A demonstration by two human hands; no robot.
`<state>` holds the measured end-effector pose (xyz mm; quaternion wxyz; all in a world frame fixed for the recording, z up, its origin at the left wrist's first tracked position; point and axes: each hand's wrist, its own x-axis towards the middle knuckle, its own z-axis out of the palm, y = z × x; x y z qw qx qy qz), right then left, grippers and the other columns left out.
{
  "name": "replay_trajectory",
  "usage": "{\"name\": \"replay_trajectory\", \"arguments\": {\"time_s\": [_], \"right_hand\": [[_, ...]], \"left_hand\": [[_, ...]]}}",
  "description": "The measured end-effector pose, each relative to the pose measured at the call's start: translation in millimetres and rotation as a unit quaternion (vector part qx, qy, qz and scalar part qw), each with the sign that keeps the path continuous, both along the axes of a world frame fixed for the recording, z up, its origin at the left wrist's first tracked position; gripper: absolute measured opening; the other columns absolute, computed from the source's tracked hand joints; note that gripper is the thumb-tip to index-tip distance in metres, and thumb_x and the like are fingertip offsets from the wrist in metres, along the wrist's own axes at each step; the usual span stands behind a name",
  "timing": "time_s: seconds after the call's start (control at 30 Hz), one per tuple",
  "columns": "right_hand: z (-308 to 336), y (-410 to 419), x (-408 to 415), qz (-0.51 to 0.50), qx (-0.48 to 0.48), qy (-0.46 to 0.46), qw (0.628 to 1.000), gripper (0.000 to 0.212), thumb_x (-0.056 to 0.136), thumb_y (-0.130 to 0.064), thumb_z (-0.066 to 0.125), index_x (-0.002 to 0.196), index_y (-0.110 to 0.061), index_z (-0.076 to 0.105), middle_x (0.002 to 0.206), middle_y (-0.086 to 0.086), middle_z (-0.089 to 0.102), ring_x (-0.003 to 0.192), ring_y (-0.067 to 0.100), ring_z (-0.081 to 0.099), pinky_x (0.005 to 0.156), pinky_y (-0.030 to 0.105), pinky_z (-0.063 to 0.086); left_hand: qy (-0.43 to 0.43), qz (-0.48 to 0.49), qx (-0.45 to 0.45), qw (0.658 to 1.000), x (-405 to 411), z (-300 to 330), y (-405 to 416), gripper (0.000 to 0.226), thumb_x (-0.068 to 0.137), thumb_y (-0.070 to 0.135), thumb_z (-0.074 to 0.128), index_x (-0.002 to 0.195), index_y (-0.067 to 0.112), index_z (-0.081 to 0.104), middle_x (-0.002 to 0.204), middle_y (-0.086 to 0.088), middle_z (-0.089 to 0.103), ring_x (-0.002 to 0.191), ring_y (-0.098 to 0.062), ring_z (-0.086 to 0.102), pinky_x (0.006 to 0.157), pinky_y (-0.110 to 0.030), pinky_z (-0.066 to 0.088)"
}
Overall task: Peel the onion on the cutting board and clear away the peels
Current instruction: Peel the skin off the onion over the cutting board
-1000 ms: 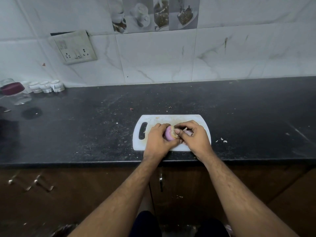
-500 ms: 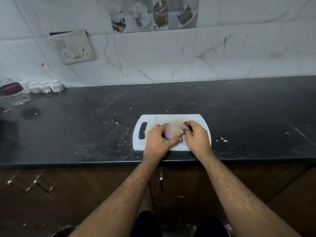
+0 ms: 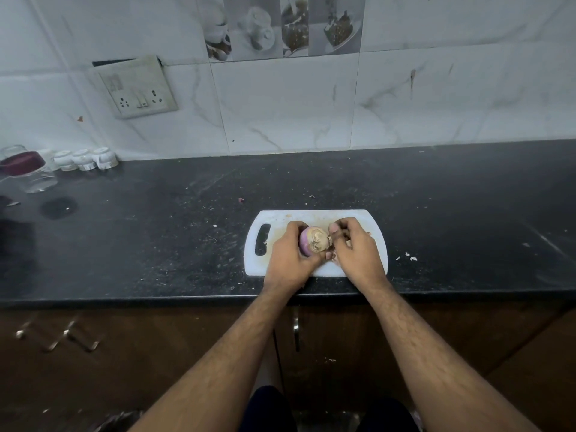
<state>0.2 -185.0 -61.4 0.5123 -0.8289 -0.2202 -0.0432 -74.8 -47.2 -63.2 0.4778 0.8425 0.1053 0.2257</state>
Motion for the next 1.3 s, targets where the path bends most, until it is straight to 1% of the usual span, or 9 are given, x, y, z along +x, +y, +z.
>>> {"name": "replay_trajectory", "arguments": {"time_s": [0.07,0.2,0.3,0.57,0.83,0.93,1.0,1.17,1.3], "right_hand": [[1.7,0.0,-0.3,0.029,-0.008,0.004,1.000,0.027,0.096,-0.049,0.063,0.111,-0.027,0.063,0.096,-0.012,0.070,0.088,0.006,0.066,0.074,0.026,0.051],[2.2,-1.2,0.1,0.019,0.005,0.013,1.000,0.021,0.093,-0.041,0.070,0.087,-0.022,0.063,0.085,-0.010,0.069,0.078,0.007,0.063,0.063,0.019,0.041],[1.3,-2.6,-0.3,0.021,-0.001,0.004,1.000,0.026,0.098,-0.034,0.064,0.078,-0.024,0.053,0.073,-0.006,0.064,0.067,0.011,0.055,0.057,0.026,0.038],[-0.5,4.9,1.9,-0.043,-0.098,-0.015,0.994,0.009,0.106,-0.021,0.049,0.103,-0.015,0.054,0.094,0.000,0.067,0.079,0.015,0.056,0.065,0.031,0.039],[-3.6,4.6,5.8,-0.065,-0.020,-0.026,0.997,0.015,0.101,-0.016,0.059,0.115,-0.015,0.064,0.108,0.000,0.066,0.099,0.018,0.063,0.082,0.027,0.048],[-2.0,3.4,3.5,-0.019,-0.008,-0.042,0.999,0.027,0.103,-0.030,0.057,0.127,-0.020,0.065,0.123,-0.004,0.061,0.111,0.014,0.062,0.093,0.034,0.053],[1.3,2.2,-0.3,0.009,0.014,-0.028,0.999,0.035,0.102,-0.043,0.056,0.129,-0.023,0.065,0.122,-0.008,0.060,0.107,0.008,0.062,0.085,0.036,0.058],[2.7,1.6,-3.7,0.034,-0.011,-0.026,0.999,0.027,0.100,-0.034,0.062,0.121,-0.020,0.072,0.111,-0.009,0.075,0.100,0.004,0.066,0.089,0.024,0.053],[5.0,0.3,-6.8,0.025,-0.034,-0.053,0.998,0.023,0.102,-0.023,0.060,0.116,-0.016,0.076,0.105,-0.005,0.076,0.095,0.010,0.066,0.083,-0.003,0.031]], "left_hand": [[-0.005,-0.005,-0.017,1.000,-0.4,-0.9,1.6,0.057,0.075,0.027,0.093,0.114,0.018,0.053,0.097,0.011,0.068,0.083,0.009,0.065,0.069,-0.008,0.049],[-0.004,-0.030,-0.037,0.999,-3.0,0.6,4.9,0.056,0.076,0.030,0.092,0.114,0.019,0.053,0.102,0.006,0.070,0.082,-0.003,0.070,0.058,-0.019,0.056],[0.001,-0.046,-0.038,0.998,-4.5,2.5,5.0,0.053,0.079,0.029,0.091,0.115,0.017,0.053,0.101,0.005,0.069,0.072,0.001,0.067,0.047,-0.021,0.053],[0.012,-0.056,-0.027,0.998,-2.7,4.7,3.9,0.048,0.084,0.031,0.086,0.115,0.022,0.051,0.104,0.006,0.068,0.080,-0.006,0.065,0.046,-0.014,0.048],[0.010,-0.059,-0.094,0.994,-8.8,7.8,3.0,0.046,0.094,0.038,0.075,0.131,0.027,0.050,0.113,0.006,0.064,0.085,-0.012,0.067,0.040,-0.027,0.051],[0.009,-0.063,-0.085,0.994,-8.0,8.8,2.6,0.043,0.095,0.035,0.074,0.132,0.027,0.053,0.111,0.009,0.065,0.084,-0.008,0.066,0.041,-0.027,0.052],[0.001,-0.065,-0.071,0.995,-7.7,9.1,2.7,0.041,0.096,0.035,0.073,0.131,0.028,0.054,0.110,0.012,0.065,0.088,-0.008,0.067,0.044,-0.025,0.052],[0.008,-0.059,-0.068,0.996,-6.2,4.7,4.1,0.048,0.096,0.032,0.073,0.139,0.026,0.052,0.112,0.015,0.063,0.086,-0.011,0.069,0.041,-0.022,0.051],[0.009,-0.055,-0.036,0.998,-1.1,-0.4,7.8,0.052,0.095,0.033,0.075,0.140,0.021,0.052,0.111,0.016,0.064,0.080,-0.008,0.064,0.053,-0.016,0.048]]}}
